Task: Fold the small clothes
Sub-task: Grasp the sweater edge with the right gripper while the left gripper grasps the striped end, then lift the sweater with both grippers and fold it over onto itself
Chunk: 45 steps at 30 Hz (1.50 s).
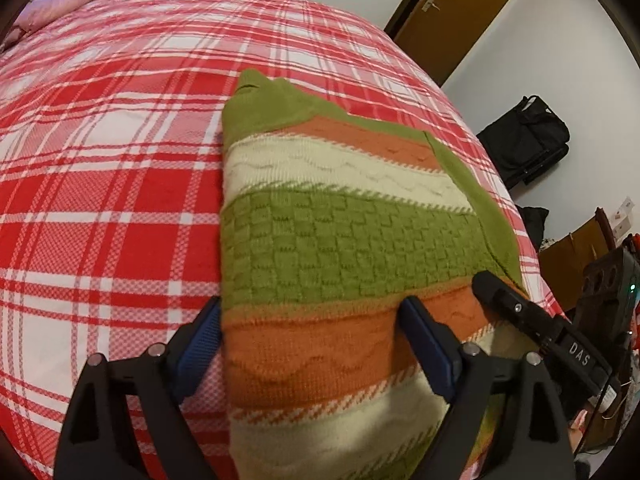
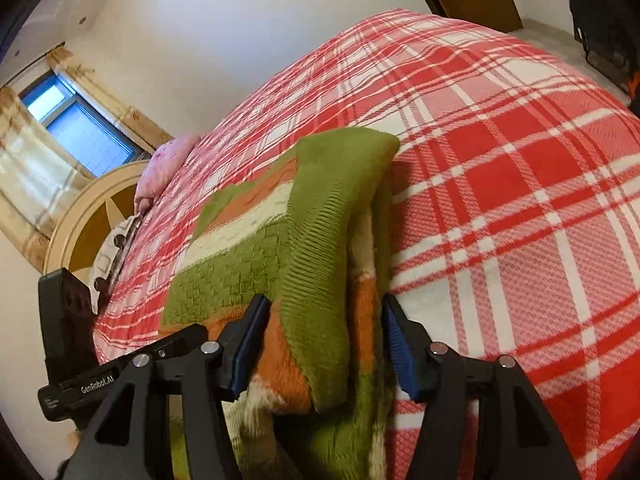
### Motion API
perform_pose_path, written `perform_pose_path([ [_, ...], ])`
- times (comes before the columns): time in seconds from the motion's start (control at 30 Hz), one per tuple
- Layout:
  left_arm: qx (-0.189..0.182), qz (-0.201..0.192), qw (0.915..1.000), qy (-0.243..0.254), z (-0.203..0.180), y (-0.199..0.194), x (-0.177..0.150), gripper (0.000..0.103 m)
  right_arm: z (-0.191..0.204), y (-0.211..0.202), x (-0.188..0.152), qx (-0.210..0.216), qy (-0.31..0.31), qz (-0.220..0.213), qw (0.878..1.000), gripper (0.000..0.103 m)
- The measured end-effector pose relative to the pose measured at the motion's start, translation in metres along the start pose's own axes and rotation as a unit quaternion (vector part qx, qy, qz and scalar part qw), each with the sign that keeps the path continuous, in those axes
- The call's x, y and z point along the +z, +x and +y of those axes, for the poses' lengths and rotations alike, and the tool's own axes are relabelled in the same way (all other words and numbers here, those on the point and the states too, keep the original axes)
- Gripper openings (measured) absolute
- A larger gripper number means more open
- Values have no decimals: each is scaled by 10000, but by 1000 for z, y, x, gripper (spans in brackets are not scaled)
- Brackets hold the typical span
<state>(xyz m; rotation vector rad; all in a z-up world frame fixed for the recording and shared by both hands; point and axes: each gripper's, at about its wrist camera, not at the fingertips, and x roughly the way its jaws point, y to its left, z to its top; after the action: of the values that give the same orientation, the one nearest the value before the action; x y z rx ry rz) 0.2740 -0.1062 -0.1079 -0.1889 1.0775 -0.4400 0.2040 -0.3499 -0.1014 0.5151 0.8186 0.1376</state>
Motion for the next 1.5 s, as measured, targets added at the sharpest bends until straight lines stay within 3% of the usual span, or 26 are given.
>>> perform_pose_path([
  [0.13, -11, -69, 10000, 16, -2, -1, 1, 76, 17, 4, -1, -244, -580, 168, 9979, 54],
  [0.2, -18, -162, 9999, 56, -3, -4, 1, 63, 18, 2, -3, -160, -553, 171, 9982, 42],
  [0.4, 294, -422, 9981, 353, -18, -16, 0, 41, 45, -13, -15, -636, -1036, -217, 9923, 28],
  [0.5, 397, -536, 9967, 470, -22, -26, -3, 35, 60, -28, -19, -733, -1196, -479, 9890, 26],
  [0.9, 294, -666, 9947, 730, -43, -50, -25, 33, 74, -88, -46, -786, -1114, -1055, 9850, 26],
  [1.1, 121, -791, 9901, 1150, -73, -64, -31, 33, 71, -130, -55, -926, -1006, -1469, 9797, 26],
  [1.5, -443, -728, 9737, 2114, -162, -42, -45, 33, 5, -201, -77, -1603, -150, -2018, 9661, 26],
])
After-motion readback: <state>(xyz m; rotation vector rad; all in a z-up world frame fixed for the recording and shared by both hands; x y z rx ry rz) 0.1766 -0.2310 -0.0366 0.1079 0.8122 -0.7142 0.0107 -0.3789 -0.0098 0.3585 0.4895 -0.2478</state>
